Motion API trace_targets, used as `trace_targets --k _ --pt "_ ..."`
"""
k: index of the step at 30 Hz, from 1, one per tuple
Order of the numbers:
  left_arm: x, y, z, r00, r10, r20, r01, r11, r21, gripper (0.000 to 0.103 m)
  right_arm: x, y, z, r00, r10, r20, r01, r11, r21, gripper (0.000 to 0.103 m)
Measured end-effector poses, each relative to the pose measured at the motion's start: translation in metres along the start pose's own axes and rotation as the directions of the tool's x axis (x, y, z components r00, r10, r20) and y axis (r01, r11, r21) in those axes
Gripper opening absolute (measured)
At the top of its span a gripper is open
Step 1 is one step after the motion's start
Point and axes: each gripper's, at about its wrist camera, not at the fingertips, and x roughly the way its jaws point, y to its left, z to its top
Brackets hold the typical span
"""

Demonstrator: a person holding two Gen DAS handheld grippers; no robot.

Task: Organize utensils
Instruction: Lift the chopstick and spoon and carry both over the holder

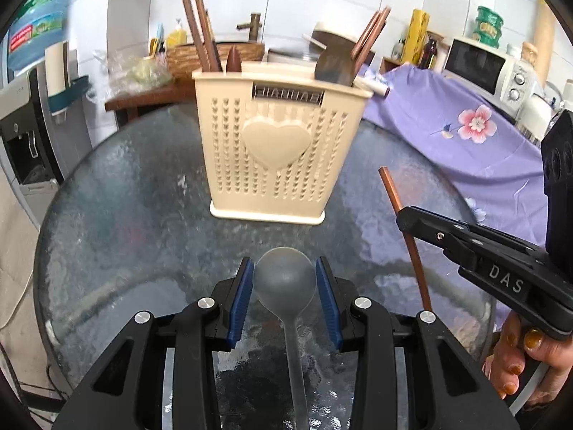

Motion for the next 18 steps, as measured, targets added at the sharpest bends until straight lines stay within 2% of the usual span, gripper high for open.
trace_targets --k 5,18 --pt "-0.016 -0.004 0.004 0.999 0.003 0.05 -0.003 1.0 -0.003 0.035 -0.024 0.007 0.007 0.998 0.022 0.056 -0.021 0.999 -0.025 0.007" --pt "-0.045 -0.005 0.017 0.993 -0.012 0.121 0.01 1.0 0.015 0.035 -0.068 0.027 0.017 0.987 0.055 0.148 -0.041 0.994 -0.102 0.007"
